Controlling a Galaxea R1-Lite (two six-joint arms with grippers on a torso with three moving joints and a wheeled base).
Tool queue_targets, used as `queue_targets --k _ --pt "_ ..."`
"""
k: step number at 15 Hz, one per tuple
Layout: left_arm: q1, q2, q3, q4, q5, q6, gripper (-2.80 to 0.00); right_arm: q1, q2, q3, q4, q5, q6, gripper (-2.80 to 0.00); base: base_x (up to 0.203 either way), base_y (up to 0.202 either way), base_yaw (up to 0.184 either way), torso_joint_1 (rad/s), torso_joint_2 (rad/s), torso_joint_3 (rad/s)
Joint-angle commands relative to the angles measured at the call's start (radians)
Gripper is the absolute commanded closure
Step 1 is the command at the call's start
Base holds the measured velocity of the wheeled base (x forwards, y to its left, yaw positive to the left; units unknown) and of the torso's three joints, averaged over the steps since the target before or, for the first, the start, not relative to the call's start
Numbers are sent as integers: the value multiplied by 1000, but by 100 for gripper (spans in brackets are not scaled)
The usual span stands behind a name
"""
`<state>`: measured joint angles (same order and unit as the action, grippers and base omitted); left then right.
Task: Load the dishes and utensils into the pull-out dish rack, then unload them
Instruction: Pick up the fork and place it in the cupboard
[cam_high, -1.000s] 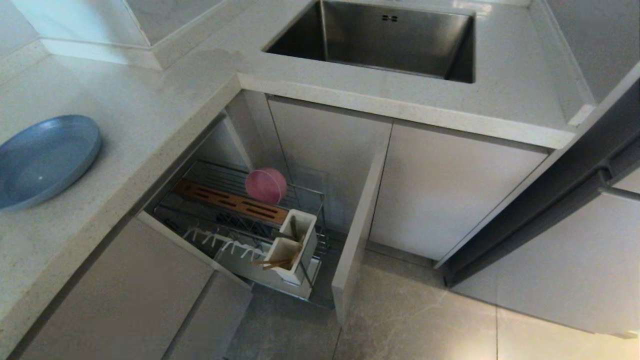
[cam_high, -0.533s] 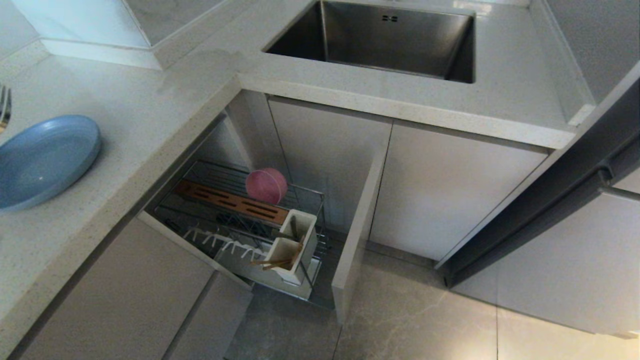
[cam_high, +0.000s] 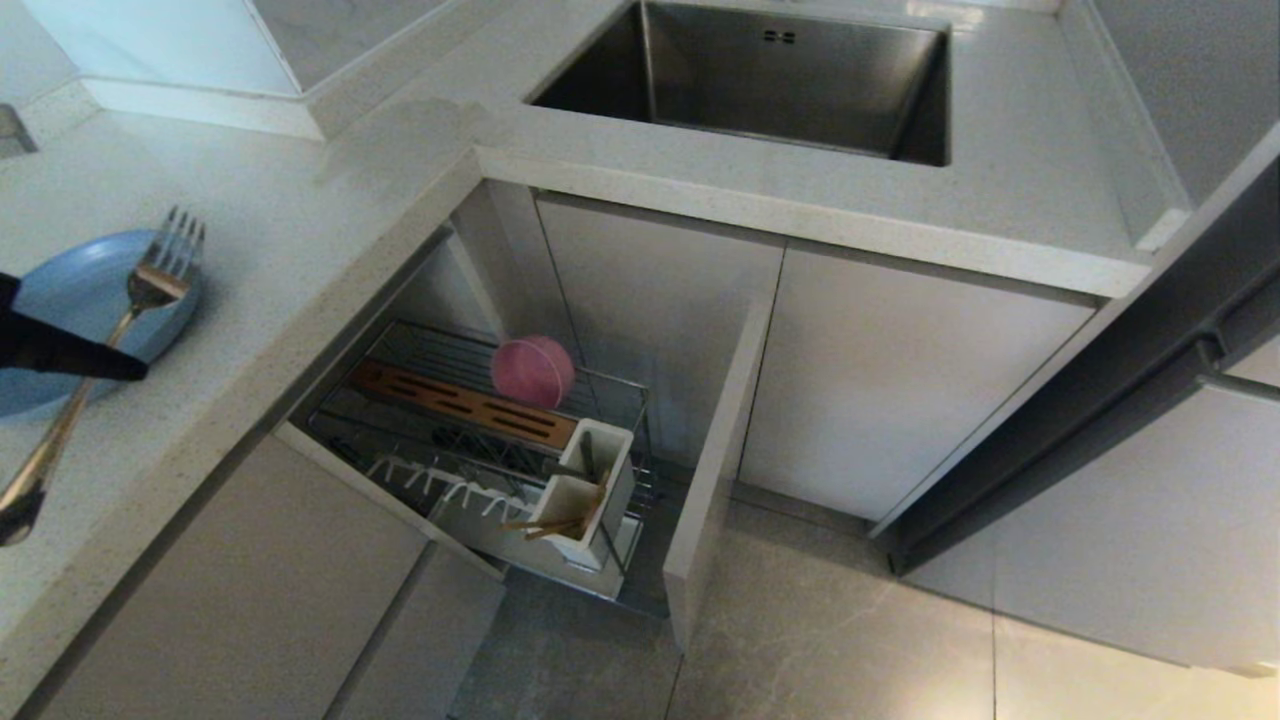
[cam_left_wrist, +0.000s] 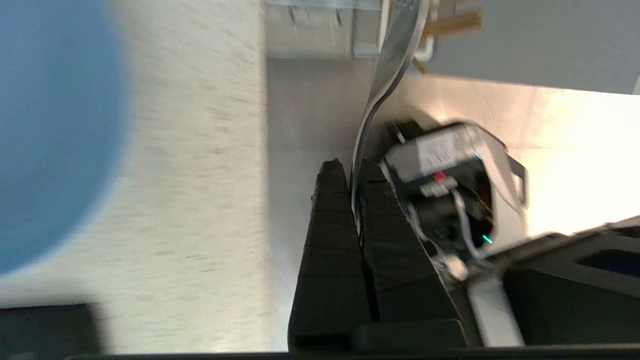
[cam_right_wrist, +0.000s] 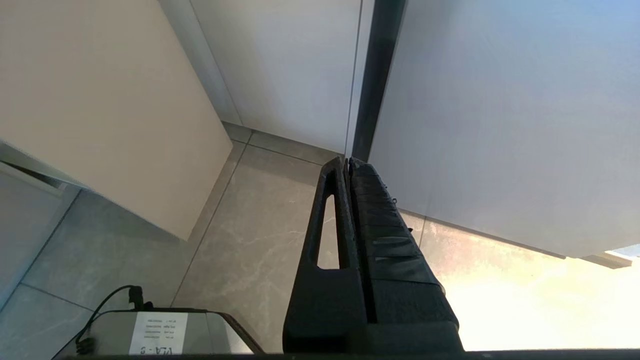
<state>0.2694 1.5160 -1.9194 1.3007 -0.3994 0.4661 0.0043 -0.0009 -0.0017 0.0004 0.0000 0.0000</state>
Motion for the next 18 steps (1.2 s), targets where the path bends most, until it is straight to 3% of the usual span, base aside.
queue_targets --k 1,3,7,12,18 --pt "-87 41 5 9 60 -71 0 0 1 0 0 0 0 0 0 0 0 0 0 0" --pt "-170 82 11 51 132 -129 0 0 1 0 1 0 0 0 0 0 0 0 0 0" --pt "-299 124 14 99 146 -134 0 0 1 0 0 0 0 0 0 0 0 0 0 0" --pt "-375 173 9 96 162 -132 0 0 1 0 0 0 0 0 0 0 0 0 0 0" --pt "-431 316 -17 45 262 -140 0 0 1 0 0 0 0 0 0 0 0 0 0 0"
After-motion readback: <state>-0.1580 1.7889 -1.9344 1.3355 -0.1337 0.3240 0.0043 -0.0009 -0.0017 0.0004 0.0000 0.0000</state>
